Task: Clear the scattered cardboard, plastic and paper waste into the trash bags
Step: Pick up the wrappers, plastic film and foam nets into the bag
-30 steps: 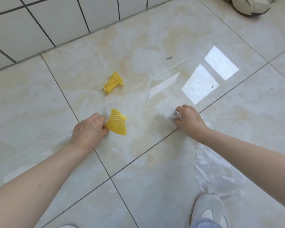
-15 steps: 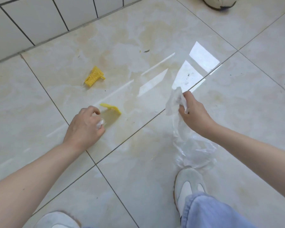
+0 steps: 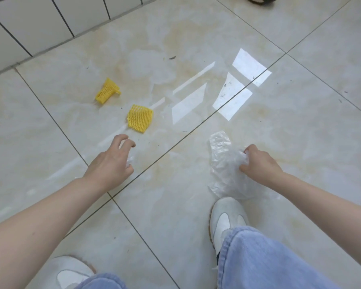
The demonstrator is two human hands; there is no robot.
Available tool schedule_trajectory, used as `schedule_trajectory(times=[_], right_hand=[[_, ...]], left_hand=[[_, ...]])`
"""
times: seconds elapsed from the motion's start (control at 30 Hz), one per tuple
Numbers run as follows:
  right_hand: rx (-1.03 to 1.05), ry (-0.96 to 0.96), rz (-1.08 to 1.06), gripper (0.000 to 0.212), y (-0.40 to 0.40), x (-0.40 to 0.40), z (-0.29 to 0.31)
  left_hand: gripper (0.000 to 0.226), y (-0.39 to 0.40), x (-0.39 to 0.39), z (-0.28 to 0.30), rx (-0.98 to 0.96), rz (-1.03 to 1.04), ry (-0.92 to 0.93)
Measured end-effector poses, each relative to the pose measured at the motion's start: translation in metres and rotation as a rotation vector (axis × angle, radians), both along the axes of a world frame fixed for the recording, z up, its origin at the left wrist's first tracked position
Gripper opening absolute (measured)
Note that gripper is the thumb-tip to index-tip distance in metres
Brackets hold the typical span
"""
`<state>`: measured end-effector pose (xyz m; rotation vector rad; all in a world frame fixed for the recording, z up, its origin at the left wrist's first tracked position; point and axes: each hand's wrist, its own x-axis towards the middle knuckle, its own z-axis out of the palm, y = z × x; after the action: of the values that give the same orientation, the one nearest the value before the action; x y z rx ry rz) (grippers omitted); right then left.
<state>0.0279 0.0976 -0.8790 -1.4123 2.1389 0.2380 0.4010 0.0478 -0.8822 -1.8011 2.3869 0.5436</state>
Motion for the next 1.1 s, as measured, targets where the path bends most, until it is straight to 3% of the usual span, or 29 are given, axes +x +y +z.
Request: schedule_trajectory(times=[0.13,0.2,0.37,0.57,0.77,0.87,0.93,1.1], right_hand=[[-0.053,-0.102,-0.046,0.014,-0.008,-0.007,-0.003],[-0.061,-0.124,-0.035,0.022,-0.012,-0.009,-0.005],[-0.119,-0.107,-0.017,0.012,-0.016,-0.010,-0.009],[-0.140,0.006,-0.101,0.035,-0.022,-0.004,-0.008],[-0.181,-0.164,-0.163,0.047,-0.030,0.001,-0.003],[-0.247,-0.240,-0.308,0.036,-0.038,0.011,0.010],[-0.303,-0.278,-0.293,0.026,-0.041,0.022,0.020],[-0.238,-0.322,-0.177,0.031,-0.034,0.048,0.027]], left_hand=[[0.060,-0.012,-0.016,0.001,0.083,-0.037,-0.082],[0.065,-0.020,-0.024,-0.002,0.098,-0.084,-0.120],[0.073,-0.047,-0.039,-0.007,0.130,-0.124,-0.194],[0.080,-0.074,-0.042,-0.012,0.229,0.003,-0.234],[0.056,-0.068,-0.043,-0.017,0.099,0.033,-0.190],[0.047,-0.070,-0.042,-0.018,0.060,0.017,-0.189],[0.046,-0.072,-0.039,-0.018,0.052,0.011,-0.200],[0.059,-0.073,-0.040,-0.018,0.040,0.042,-0.187]])
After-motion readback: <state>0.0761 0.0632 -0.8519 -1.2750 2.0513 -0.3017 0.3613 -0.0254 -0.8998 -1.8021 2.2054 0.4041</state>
